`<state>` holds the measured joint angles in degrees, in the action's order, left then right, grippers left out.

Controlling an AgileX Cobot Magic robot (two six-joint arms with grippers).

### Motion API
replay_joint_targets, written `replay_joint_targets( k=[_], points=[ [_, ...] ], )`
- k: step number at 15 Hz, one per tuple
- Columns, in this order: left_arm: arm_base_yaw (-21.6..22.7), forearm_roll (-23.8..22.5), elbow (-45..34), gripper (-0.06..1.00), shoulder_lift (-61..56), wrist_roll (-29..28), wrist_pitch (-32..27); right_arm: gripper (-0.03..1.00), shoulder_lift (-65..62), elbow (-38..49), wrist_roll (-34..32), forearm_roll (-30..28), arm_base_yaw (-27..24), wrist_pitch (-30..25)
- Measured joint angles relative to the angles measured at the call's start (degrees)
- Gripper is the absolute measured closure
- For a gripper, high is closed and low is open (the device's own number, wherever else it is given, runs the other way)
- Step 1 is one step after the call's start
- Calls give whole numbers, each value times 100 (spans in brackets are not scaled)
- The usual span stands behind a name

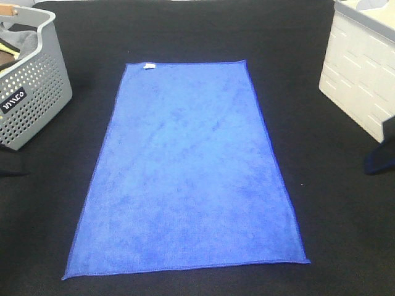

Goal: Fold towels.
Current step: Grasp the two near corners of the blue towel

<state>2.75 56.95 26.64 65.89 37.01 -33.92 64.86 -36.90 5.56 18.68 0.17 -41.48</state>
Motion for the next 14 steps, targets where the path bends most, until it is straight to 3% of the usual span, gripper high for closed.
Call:
replay_joint_targets(
  k=[3,6,8,10,14],
  points=[
    [0,802,178,29,1129,940,-97,27,1226,-309,980,917,0,17],
    [0,997,332,29,1988,1261,-138,27,2320,-315,2303,2366,0,-23],
    [0,1014,344,29,2452,1381,-115,27,2945,-321,2859,3014,0,34],
    [-40,1066,350,29,2859,1473,-74,27,3449,-327,3272,3409,0,126],
    [-808,1536,384,29,3489,1719,630,27,4223,-332,3764,3896,17,132]
  ],
)
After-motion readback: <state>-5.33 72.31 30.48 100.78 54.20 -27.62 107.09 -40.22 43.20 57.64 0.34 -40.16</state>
